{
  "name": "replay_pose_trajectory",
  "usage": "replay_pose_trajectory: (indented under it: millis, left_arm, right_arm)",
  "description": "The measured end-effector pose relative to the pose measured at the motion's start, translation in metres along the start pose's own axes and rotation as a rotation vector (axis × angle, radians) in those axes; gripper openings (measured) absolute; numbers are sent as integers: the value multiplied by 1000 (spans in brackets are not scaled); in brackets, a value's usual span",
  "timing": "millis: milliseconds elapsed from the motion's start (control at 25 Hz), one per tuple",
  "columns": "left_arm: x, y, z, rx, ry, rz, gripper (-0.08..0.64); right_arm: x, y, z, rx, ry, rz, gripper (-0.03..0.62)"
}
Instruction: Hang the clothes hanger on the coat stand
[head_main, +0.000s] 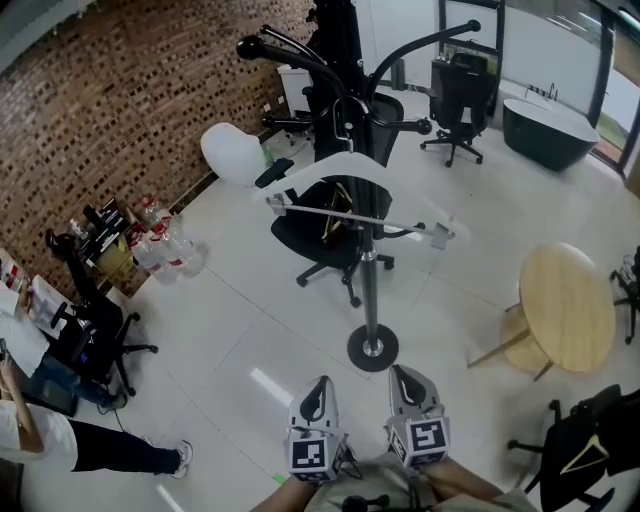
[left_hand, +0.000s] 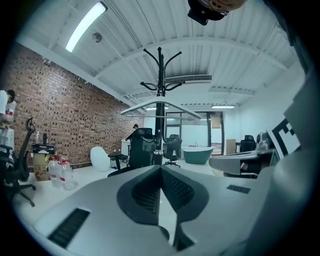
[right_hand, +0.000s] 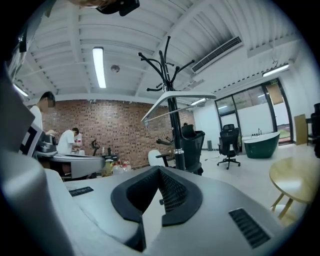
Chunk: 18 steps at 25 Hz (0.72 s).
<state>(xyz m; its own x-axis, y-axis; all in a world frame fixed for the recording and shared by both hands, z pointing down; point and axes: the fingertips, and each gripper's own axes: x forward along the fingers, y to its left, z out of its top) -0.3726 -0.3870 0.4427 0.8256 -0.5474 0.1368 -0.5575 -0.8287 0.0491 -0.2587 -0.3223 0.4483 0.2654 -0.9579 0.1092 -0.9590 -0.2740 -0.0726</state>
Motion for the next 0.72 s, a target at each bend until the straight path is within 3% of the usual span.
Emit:
replay_pose_trajectory:
  millis: [240,720]
  left_arm:
    - [11,-10,-23,15,49,-38,9]
    - [10,-8,-20,11,14,-96,9]
  right_arm:
    - [0,-19,4,30,-23,-46,-8]
    - [-10,3,-10,13,24,-53,-9]
